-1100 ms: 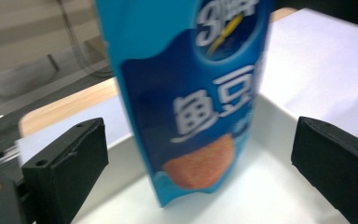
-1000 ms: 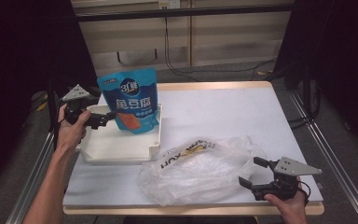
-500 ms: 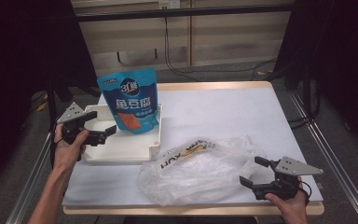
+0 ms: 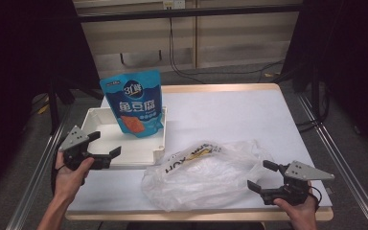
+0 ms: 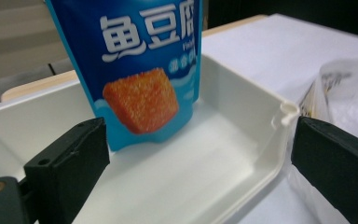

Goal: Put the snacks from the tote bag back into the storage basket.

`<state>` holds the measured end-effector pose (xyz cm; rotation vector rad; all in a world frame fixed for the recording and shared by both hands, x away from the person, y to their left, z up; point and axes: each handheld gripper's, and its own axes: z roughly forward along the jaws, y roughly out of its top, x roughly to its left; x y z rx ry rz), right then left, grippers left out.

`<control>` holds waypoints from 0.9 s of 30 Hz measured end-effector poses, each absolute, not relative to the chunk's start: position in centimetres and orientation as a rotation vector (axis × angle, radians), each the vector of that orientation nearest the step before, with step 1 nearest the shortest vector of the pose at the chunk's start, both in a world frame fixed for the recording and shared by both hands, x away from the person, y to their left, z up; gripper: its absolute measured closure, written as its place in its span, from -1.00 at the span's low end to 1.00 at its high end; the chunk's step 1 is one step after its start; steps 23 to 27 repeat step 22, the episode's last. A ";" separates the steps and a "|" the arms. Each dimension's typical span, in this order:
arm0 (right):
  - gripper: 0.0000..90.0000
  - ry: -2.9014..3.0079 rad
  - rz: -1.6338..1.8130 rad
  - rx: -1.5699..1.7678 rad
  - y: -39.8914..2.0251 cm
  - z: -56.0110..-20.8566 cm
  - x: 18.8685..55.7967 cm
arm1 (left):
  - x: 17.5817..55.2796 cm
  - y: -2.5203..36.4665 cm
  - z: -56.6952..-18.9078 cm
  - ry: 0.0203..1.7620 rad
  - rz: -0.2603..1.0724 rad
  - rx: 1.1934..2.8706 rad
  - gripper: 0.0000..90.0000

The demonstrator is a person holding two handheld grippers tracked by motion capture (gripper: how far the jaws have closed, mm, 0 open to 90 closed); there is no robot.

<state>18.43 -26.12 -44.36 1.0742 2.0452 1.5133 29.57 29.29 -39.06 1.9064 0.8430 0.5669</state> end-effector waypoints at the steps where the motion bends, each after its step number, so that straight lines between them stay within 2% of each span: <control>1: -0.80 2.045 1.513 1.076 -26.1 -44.4 18.4 | 29.1 29.3 -39.3 0.841 0.557 1.899 -0.91; 11: -0.80 2.040 1.514 1.084 -26.1 -44.4 18.5 | 25.6 28.9 -41.3 0.842 0.541 1.919 -0.94; 13: -0.80 2.039 1.508 1.084 -26.1 -44.4 18.4 | 25.1 29.1 -42.1 0.860 0.487 1.895 -0.93; 15: -0.80 2.035 1.509 1.089 -26.2 -44.4 18.4 | 24.5 29.1 -42.8 0.880 0.498 1.888 -0.94; 17: -0.80 2.035 1.514 1.084 -26.2 -44.4 18.5 | 24.6 29.3 -43.4 0.870 0.402 1.902 -0.93; 20: -0.80 2.030 1.519 1.095 -26.3 -44.4 18.5 | 24.4 29.3 -44.2 0.904 0.452 1.907 -0.90; 27: -0.80 2.034 1.514 1.093 -26.3 -44.4 18.4 | 24.2 29.3 -44.7 0.892 0.445 1.923 -0.92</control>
